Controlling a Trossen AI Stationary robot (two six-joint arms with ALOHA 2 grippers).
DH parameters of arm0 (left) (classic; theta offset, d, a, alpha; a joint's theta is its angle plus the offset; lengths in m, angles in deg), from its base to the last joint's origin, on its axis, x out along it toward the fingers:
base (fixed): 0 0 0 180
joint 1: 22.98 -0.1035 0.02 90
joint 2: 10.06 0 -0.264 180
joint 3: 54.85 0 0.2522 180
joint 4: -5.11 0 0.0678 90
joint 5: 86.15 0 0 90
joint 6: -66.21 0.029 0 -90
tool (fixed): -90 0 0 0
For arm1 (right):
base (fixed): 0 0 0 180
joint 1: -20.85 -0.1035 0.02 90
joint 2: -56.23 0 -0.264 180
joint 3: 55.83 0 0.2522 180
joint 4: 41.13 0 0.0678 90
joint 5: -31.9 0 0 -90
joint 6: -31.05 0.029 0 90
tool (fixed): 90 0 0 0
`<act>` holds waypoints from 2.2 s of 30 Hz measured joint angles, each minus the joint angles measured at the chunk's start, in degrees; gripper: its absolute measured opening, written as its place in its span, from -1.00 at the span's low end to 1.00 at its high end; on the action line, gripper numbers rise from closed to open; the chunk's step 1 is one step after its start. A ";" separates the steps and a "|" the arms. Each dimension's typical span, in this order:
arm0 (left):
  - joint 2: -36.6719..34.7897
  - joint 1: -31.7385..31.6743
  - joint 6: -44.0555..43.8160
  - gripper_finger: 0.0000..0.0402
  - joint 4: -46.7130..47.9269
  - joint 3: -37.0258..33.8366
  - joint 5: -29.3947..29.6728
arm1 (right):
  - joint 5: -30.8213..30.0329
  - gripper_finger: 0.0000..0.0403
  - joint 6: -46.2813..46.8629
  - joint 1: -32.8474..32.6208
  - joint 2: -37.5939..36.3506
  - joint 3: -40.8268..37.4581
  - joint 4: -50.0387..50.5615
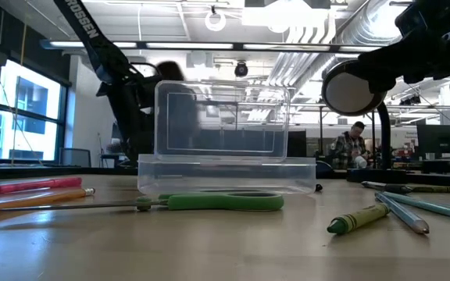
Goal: Pick & place school supplies into a supply box
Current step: Put the green crayon into the supply box
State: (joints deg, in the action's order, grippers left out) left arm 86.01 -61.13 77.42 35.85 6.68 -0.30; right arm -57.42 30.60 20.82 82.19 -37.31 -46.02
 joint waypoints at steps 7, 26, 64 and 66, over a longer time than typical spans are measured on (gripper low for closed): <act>0.27 -0.09 -1.41 -0.29 -1.24 0.42 -2.12 | 0.03 -0.27 0.13 0.00 0.00 0.00 0.01; -0.52 3.58 -5.58 -0.29 -1.43 2.34 4.10 | 0.01 -0.27 0.02 0.00 0.02 0.00 0.06; 10.81 9.38 -10.08 -0.29 -8.40 17.32 0.49 | 3.39 -0.27 0.22 0.01 0.02 0.00 0.43; 12.13 9.42 -9.64 -0.29 -9.29 17.44 -1.07 | 3.41 -0.27 0.15 -0.01 0.02 0.00 0.45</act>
State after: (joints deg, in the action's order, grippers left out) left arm 98.14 -51.72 67.78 26.56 24.12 -1.37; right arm -54.01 30.76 20.82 82.21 -37.31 -45.57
